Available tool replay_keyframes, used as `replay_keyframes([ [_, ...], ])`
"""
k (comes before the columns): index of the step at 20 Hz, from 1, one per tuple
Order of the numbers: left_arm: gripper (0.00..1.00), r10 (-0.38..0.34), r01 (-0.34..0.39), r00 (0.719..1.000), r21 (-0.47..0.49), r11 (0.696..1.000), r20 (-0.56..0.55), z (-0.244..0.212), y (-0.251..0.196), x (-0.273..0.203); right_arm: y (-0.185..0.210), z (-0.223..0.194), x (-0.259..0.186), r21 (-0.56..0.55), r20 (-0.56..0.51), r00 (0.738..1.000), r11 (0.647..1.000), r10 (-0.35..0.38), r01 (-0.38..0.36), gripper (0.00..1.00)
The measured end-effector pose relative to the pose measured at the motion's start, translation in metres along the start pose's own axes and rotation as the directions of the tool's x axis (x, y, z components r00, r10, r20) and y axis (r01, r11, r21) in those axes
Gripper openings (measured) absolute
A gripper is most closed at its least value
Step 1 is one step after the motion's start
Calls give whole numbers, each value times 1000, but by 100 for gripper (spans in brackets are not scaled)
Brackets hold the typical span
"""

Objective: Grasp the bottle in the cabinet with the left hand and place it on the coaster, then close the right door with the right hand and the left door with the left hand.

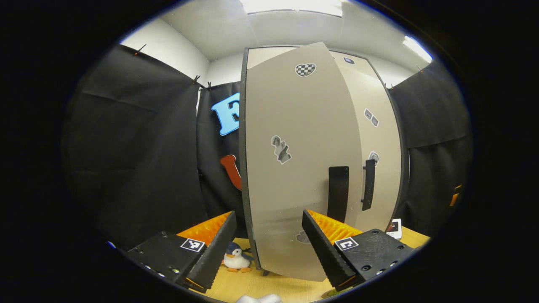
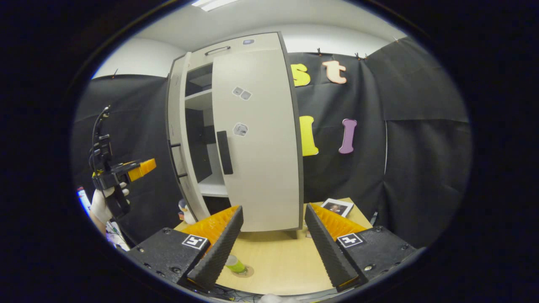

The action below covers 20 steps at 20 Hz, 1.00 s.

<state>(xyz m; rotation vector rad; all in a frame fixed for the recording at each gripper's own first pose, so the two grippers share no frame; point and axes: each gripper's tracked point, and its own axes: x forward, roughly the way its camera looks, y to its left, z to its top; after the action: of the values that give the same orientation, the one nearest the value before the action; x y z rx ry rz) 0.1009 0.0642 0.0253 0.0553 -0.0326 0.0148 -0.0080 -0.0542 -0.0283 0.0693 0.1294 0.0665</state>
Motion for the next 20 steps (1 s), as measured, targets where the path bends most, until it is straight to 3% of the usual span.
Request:
replay_keyframes([
  [7,96,-24,24,1000,-4,1000,-15,1,-15,-13,5,8,1,-4,22,1000,1000,14,-14,97],
  [8,96,-28,28,1000,-9,1000,-14,2,-17,-15,6,9,0,-3,26,1000,1000,16,-16,93],
  [16,96,-64,63,998,-42,997,-8,17,-30,-53,13,14,5,10,45,999,999,31,-31,93],
  [20,96,-54,52,998,-59,997,-42,0,-32,-78,19,11,9,9,42,998,999,35,-36,93],
])
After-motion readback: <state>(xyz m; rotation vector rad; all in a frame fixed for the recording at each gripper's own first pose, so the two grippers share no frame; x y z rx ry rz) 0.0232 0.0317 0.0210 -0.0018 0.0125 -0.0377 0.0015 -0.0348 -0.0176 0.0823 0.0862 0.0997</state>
